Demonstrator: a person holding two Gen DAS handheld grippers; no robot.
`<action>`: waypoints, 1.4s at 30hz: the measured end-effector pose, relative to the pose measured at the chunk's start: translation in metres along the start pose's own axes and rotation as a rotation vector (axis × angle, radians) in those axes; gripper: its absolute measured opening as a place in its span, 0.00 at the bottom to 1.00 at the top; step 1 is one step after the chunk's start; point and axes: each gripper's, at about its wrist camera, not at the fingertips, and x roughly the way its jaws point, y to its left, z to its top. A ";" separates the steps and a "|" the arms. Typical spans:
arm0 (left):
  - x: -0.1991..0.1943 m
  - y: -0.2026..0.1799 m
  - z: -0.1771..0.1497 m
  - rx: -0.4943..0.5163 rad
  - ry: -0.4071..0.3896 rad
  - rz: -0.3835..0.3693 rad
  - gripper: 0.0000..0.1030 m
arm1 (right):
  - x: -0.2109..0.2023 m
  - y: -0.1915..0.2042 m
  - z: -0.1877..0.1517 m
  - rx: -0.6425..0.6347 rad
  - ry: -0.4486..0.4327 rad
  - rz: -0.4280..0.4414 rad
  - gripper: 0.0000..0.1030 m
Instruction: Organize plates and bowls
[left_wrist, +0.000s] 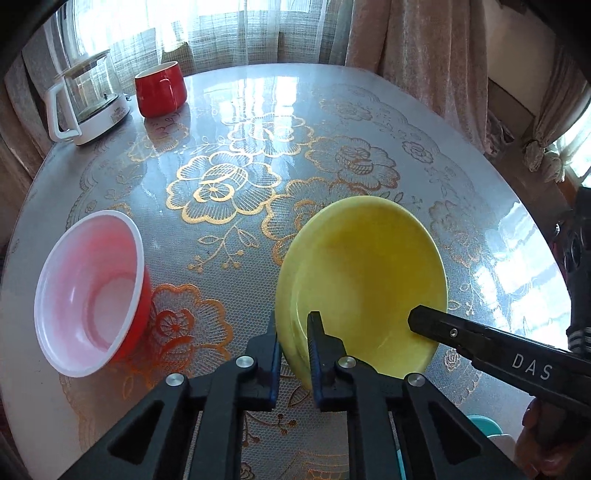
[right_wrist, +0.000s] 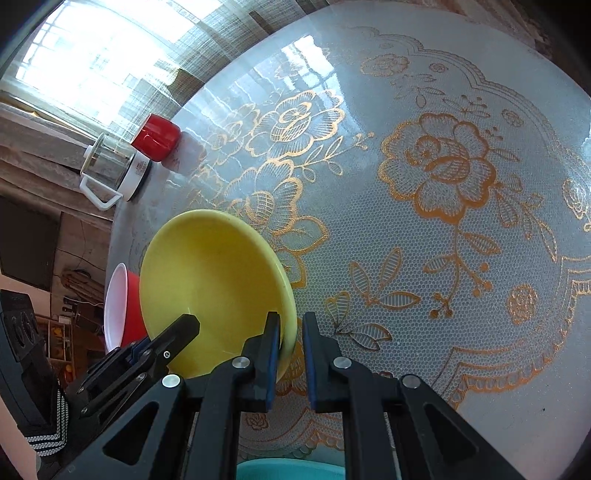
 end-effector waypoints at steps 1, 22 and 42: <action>-0.002 0.000 -0.001 0.000 -0.003 -0.003 0.12 | -0.002 -0.001 -0.001 0.003 -0.002 0.002 0.11; -0.038 0.013 -0.042 -0.048 -0.048 -0.037 0.12 | -0.041 0.010 -0.048 -0.006 -0.051 0.047 0.11; -0.104 0.042 -0.098 -0.109 -0.170 -0.059 0.12 | -0.064 0.048 -0.094 -0.072 -0.085 0.141 0.11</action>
